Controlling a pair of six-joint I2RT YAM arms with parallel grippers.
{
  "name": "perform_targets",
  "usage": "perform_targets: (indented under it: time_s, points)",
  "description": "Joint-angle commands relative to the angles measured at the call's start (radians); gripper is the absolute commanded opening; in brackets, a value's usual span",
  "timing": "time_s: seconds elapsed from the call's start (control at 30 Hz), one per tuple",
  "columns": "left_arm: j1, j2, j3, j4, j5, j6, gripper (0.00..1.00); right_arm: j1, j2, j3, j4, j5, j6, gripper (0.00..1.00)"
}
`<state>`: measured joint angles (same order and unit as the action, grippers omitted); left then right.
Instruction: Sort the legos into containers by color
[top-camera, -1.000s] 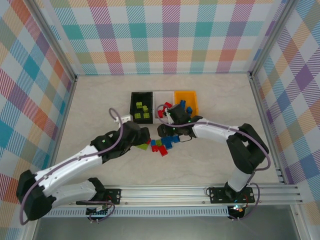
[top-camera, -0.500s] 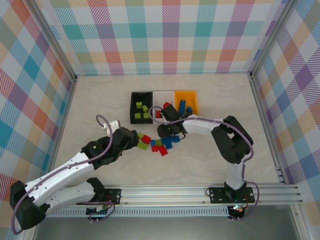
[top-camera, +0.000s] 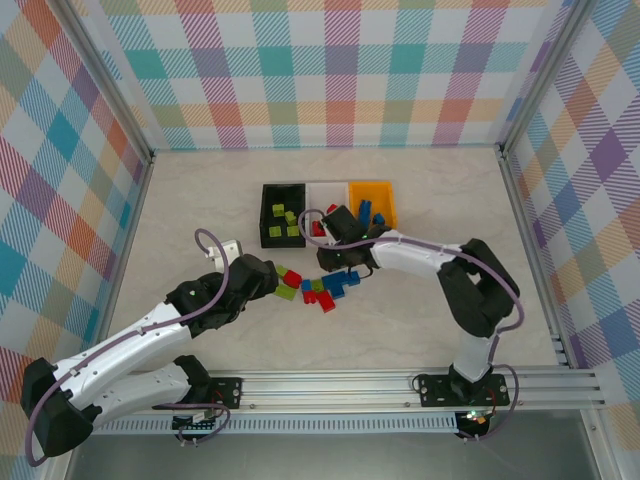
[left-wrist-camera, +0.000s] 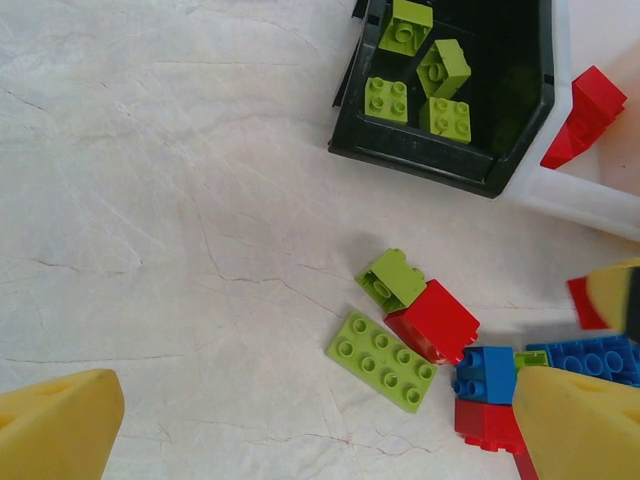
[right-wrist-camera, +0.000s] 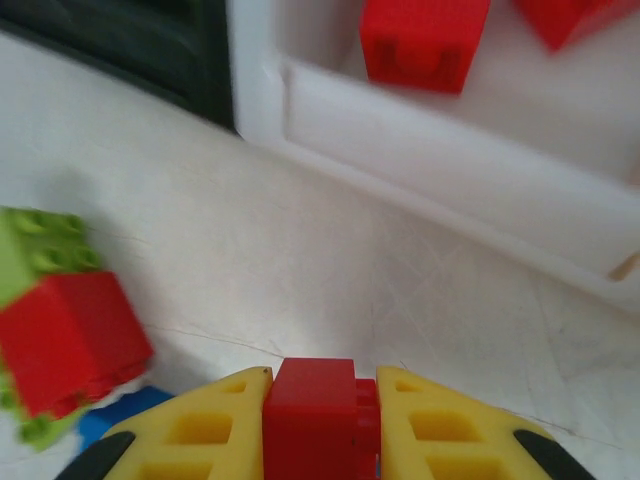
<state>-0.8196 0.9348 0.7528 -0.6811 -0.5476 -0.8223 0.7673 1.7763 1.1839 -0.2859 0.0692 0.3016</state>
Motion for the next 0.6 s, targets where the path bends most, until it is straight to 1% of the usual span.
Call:
perform_targets:
  time_s: [0.0, 0.07, 0.2, 0.37, 0.47, 0.57]
  points:
    - [0.003, 0.007, 0.020, -0.003, 0.006, 0.007, 1.00, -0.011, -0.095, 0.033, -0.002, 0.020, -0.013, 0.22]
    - [0.002, 0.012, 0.020, -0.001, 0.009, 0.010, 1.00, -0.040, -0.081, 0.082, -0.027, 0.020, -0.011, 0.22]
    - [0.002, 0.017, 0.021, 0.007, 0.030, 0.015, 1.00, -0.097, -0.005, 0.190, -0.044, 0.019, -0.001, 0.22]
    - [0.004, 0.038, 0.018, 0.008, 0.053, 0.011, 1.00, -0.135, 0.156, 0.382, -0.100, 0.011, 0.002, 0.26]
    - [0.004, 0.059, 0.016, 0.031, 0.086, 0.013, 0.99, -0.146, 0.235, 0.474, -0.135, 0.027, 0.008, 0.33]
    - [0.015, 0.097, 0.016, 0.070, 0.146, 0.023, 0.96, -0.159, 0.281, 0.538, -0.161, 0.016, 0.028, 0.50]
